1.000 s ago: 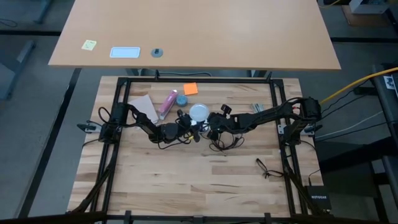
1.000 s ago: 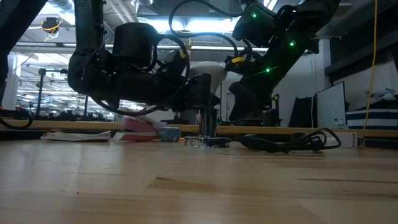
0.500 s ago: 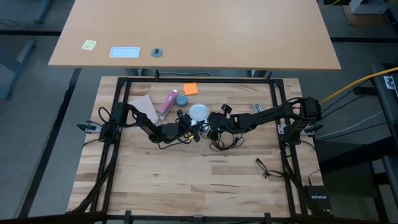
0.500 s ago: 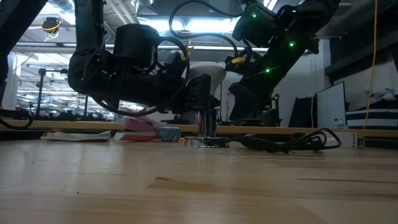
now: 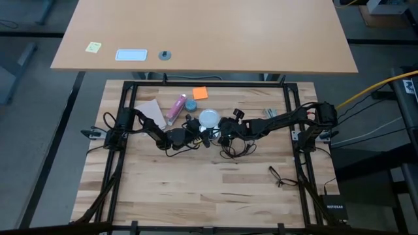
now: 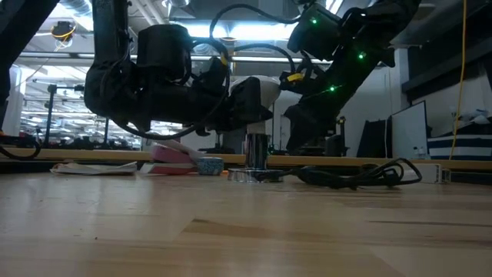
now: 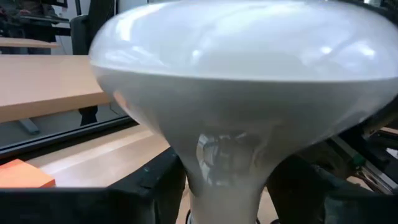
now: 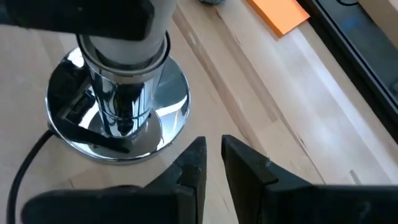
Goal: Screw lightbulb
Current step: Remove the lightbulb from the lamp
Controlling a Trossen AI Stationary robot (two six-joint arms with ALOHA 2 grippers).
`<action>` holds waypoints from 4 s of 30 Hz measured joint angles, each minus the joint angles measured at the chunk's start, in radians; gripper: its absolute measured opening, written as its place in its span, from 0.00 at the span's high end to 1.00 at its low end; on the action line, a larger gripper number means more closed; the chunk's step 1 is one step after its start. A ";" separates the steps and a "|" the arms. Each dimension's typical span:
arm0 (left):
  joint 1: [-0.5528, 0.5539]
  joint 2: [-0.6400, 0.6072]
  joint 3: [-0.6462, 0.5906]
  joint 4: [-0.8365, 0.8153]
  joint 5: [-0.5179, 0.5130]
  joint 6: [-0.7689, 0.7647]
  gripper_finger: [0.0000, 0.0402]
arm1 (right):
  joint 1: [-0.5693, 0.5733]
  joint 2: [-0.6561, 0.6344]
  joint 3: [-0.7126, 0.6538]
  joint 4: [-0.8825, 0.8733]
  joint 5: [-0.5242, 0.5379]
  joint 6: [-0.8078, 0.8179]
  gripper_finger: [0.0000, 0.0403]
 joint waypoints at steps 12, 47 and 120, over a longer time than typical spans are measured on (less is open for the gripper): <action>-0.033 -0.001 0.000 -0.016 -0.012 0.083 0.61 | 0.001 0.000 -0.002 -0.018 0.000 -0.002 0.85; -0.039 -0.002 0.002 -0.047 -0.008 0.114 0.60 | -0.123 -0.292 -0.001 -0.287 -0.168 -0.158 0.85; -0.037 0.000 0.000 -0.043 -0.011 0.087 0.60 | -0.124 0.030 -0.345 0.691 -0.359 0.273 0.85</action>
